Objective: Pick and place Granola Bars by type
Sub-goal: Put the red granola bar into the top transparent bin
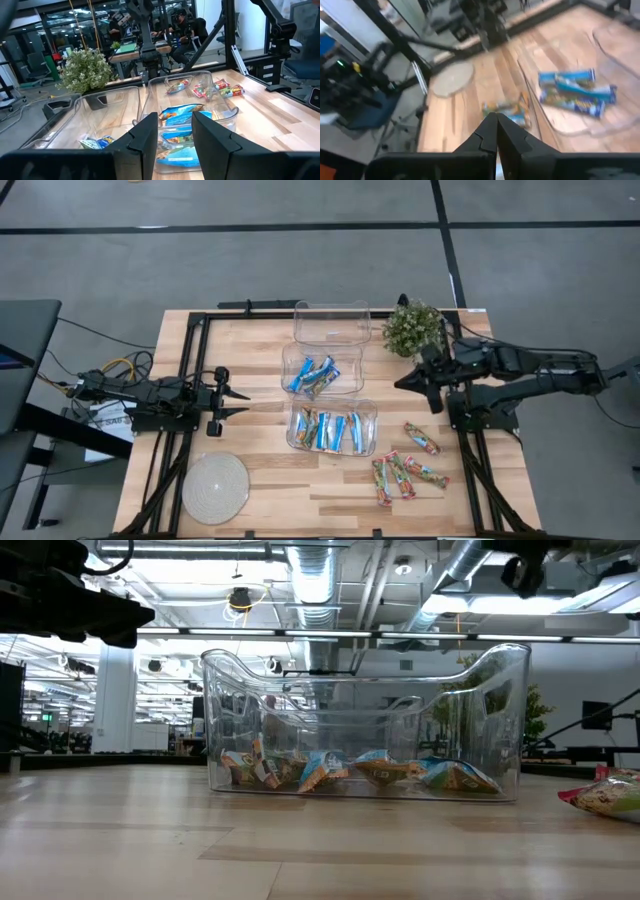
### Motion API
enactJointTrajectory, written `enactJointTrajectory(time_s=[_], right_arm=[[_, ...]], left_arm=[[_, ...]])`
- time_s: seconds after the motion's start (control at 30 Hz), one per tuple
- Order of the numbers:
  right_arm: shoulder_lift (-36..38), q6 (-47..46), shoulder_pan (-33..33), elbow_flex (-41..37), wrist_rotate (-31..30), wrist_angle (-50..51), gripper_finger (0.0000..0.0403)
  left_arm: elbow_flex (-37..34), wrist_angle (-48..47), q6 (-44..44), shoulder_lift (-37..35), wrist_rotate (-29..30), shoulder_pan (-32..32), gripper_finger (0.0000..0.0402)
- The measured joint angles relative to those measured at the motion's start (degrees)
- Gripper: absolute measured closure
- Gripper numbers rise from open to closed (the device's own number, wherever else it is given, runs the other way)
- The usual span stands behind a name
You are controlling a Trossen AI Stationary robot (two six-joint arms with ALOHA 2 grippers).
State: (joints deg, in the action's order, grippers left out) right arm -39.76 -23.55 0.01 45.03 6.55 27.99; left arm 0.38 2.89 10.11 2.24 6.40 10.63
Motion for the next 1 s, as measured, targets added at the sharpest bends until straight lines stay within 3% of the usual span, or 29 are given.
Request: enactJointTrajectory(time_s=[0.53, 0.67, 0.87, 1.0], right_arm=[[-13.64, -0.02, 1.73, 12.15, -0.74, 28.35, 0.0403], [-18.16, -3.84, 4.71, 14.80, -4.14, 35.71, 0.0403], [-24.73, -12.02, 8.09, 15.88, -6.57, 41.11, 0.0403], [-28.09, -12.61, 10.09, 15.88, -6.62, 42.08, 0.0403]], left_arm=[[0.00, -0.01, -0.18, 0.00, -0.01, 0.01, 0.0287], [0.00, -0.01, 0.15, 0.00, 0.01, 0.01, 0.0287], [0.00, -0.01, -0.16, 0.00, 0.01, 0.00, 0.0287], [0.00, -0.01, 0.16, 0.00, 0.00, 0.00, 0.0287]])
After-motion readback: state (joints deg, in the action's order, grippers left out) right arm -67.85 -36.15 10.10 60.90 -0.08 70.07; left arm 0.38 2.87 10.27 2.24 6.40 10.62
